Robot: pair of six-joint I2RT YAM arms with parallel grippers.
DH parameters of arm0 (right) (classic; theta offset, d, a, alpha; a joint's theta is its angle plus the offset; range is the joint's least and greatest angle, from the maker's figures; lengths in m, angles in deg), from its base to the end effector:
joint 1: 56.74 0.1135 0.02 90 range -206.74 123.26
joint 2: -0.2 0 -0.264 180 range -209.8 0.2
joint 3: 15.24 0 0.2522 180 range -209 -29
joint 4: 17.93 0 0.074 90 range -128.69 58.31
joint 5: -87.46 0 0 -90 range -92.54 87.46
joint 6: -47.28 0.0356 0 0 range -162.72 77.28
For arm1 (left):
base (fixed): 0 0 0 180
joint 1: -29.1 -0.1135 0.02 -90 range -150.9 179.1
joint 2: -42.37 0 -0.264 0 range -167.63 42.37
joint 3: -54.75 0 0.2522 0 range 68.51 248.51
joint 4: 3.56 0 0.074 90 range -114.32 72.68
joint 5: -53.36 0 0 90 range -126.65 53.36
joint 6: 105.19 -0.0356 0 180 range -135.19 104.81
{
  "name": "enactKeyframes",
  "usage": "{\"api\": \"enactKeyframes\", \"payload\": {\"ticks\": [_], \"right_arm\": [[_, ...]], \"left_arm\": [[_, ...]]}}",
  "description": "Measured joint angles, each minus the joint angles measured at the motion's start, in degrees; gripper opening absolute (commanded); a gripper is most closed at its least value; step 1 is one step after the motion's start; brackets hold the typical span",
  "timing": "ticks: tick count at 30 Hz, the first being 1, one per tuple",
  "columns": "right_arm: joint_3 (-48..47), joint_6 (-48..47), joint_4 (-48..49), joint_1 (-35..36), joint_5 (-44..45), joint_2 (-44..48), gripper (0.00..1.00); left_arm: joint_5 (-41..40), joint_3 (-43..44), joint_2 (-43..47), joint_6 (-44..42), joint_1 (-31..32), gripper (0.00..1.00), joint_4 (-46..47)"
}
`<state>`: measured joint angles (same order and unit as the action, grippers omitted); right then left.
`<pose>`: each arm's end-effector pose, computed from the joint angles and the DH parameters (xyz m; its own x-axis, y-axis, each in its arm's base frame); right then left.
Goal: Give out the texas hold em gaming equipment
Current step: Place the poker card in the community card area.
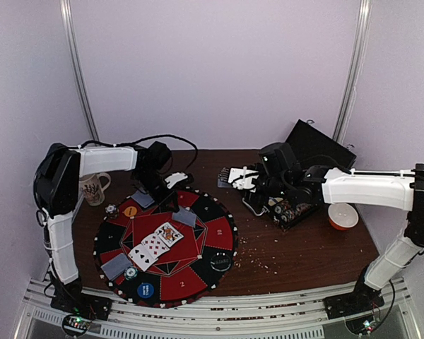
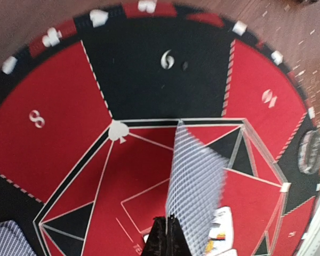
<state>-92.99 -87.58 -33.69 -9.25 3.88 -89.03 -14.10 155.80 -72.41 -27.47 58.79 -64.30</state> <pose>0.2468 0.2633 0.2772 0.2501 -0.7645 -0.5941 -0.6898 0.2899 -0.6634 0.3444 -0.2121 0.1904 -0.7016 0.6261 -0.3402 0.7121 0.6328 -0.3039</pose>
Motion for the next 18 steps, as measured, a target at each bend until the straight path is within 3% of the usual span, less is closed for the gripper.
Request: {"api": "enactKeyframes", "payload": {"ticks": [6, 18], "right_arm": [[0.50, 0.00, -0.04, 0.00, 0.00, 0.00, 0.43], [0.50, 0.02, -0.04, 0.00, 0.00, 0.00, 0.43]], "left_arm": [[-4.66, 0.59, -5.27, -4.15, -0.07, 0.00, -0.15], [-10.47, 0.61, -5.55, -10.01, 0.24, 0.00, 3.13]]}}
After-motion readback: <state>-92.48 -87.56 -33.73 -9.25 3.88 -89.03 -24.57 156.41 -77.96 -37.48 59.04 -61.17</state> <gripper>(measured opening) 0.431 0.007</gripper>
